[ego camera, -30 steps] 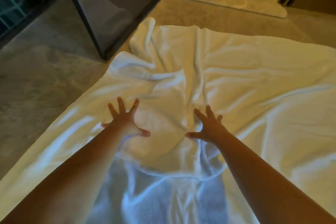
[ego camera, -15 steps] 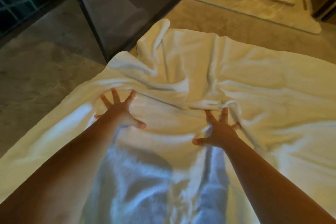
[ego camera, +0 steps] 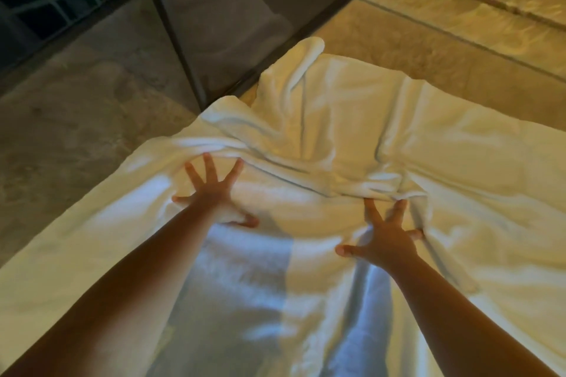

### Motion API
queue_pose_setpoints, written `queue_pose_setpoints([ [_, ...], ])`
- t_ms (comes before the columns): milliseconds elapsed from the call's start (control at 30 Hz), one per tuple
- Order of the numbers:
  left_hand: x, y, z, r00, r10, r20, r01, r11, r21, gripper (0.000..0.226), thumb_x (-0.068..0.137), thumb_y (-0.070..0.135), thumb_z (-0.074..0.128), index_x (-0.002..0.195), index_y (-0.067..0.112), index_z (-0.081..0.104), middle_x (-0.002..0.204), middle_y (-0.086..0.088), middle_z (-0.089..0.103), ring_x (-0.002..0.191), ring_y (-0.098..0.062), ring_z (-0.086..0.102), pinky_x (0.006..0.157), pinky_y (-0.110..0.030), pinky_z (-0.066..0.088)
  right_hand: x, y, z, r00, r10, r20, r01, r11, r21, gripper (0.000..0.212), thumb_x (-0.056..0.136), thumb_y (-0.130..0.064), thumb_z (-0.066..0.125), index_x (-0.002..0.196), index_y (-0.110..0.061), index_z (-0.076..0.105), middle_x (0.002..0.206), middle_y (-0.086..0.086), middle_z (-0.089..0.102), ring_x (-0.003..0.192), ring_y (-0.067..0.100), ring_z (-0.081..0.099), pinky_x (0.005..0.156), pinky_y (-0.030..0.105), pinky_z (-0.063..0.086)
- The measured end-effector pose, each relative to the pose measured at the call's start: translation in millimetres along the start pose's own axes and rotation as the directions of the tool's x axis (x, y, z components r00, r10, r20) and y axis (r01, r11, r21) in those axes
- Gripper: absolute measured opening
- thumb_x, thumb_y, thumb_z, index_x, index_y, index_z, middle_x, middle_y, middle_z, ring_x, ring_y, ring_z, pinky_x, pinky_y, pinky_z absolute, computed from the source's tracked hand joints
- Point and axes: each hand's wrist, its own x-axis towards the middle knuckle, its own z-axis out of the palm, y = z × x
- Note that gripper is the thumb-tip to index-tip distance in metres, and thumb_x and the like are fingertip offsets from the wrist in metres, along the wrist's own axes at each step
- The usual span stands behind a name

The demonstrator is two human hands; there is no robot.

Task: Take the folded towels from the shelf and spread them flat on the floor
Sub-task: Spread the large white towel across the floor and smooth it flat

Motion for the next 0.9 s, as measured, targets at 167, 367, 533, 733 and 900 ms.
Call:
queue_pose_setpoints([
  [167,3.2,1.0,-0.9,1.0,-0.028,0.012,0.028,1.0,0.007,0.136,0.045,0.069,0.076,0.127,0.057,-0.031,0.14,-0.002,-0.049,0.13,-0.045,-0.037,0.094,-0.08,0.013,-12.4,-9.0,-9.7,0.997,-0.01,0.071,0.022,0.984,-0.175,0.12,0.063,-0.069,0.064,0.145,-0.028,-0.014,0.147,0.036,-0.017,0.142,0.045,0.004,0.103,0.056,0.034],
  [367,7.6,-2.1,3.6,0.999,-0.046,-0.012,0.046,0.999,0.014,0.136,0.044,0.068,0.077,0.11,0.062,-0.042,0.134,0.001,-0.055,0.128,-0.043,-0.04,0.094,-0.08,0.012,-3.8,-65.7,-61.7,0.923,-0.309,-0.231,0.253,0.937,-0.241,0.036,0.09,-0.04,0.046,0.11,-0.011,0.055,0.11,0.013,0.061,0.104,0.031,0.059,0.076,0.035,0.048],
  [533,7.8,-3.4,2.5,0.998,-0.055,-0.033,0.056,0.998,0.022,0.135,0.043,0.068,0.077,0.097,0.066,-0.046,0.125,0.006,-0.062,0.127,-0.041,-0.043,0.094,-0.08,0.011,66.8,-119.0,-93.5,0.842,-0.525,-0.123,0.502,0.846,-0.178,0.055,0.093,-0.037,0.045,0.143,-0.025,0.024,0.154,0.005,0.018,0.139,0.034,0.019,0.105,0.054,0.033],
  [733,3.0,-0.9,-2.0,0.998,-0.056,-0.012,0.056,0.998,0.021,0.134,0.046,0.067,0.077,0.108,0.061,-0.042,0.134,0.001,-0.055,0.127,-0.042,-0.042,0.096,-0.079,0.01,138.4,-119.5,-88.6,0.921,-0.378,0.098,0.389,0.907,-0.16,0.083,0.081,-0.062,0.048,0.142,-0.044,-0.006,0.155,-0.008,-0.021,0.139,0.045,-0.018,0.101,0.073,0.022],
  [900,-1.5,7.9,-8.7,0.997,-0.071,0.004,0.071,0.997,0.01,0.133,0.054,0.061,0.077,0.126,0.053,-0.034,0.137,-0.003,-0.053,0.13,-0.043,-0.038,0.101,-0.075,0.014,174.2,-101.0,-101.2,0.951,-0.31,-0.016,0.298,0.926,-0.233,0.088,0.077,-0.074,0.039,0.144,-0.038,-0.004,0.156,0.003,-0.021,0.141,0.042,-0.014,0.109,0.068,0.015],
])
